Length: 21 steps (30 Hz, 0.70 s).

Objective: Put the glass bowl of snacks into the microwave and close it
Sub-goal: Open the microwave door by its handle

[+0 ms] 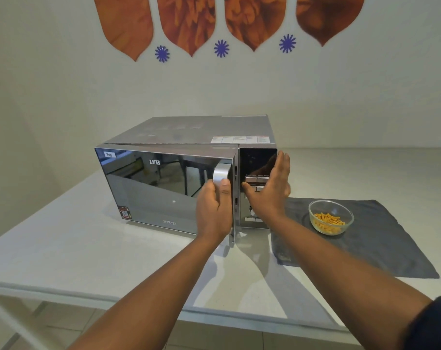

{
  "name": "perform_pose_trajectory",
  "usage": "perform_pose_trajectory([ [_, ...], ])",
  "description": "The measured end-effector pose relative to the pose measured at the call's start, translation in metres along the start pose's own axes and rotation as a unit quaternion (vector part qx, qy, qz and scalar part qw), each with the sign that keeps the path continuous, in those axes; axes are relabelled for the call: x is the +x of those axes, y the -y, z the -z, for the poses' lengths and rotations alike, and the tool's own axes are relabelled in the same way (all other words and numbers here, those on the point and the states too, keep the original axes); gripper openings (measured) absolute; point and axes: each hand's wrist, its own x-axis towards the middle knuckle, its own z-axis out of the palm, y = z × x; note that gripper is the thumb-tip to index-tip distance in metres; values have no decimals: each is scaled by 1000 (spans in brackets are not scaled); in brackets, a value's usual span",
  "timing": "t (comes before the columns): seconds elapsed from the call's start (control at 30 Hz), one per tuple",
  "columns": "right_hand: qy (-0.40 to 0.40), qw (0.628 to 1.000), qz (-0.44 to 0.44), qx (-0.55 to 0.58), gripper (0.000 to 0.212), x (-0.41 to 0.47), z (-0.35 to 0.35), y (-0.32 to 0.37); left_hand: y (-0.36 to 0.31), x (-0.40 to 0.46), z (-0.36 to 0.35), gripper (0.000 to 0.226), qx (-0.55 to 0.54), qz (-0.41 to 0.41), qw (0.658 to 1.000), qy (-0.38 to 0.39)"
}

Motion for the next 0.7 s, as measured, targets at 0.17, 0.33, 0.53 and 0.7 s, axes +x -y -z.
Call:
perform_pose_trajectory([
  [0.17,-45,977,148,-144,96,-10,-4,7,-12,2,19,39,38,-96,986,-133],
  [0.33,-47,948,277,-145,49,-18,-12,19,-35,26,51,36,89,-115,982,-117],
  [0.53,-24,930,354,-95,14,-32,-14,20,-45,68,84,33,194,-26,979,-63],
  [0.7,51,904,419,-66,25,-35,-17,17,-52,92,108,37,282,84,956,-9],
])
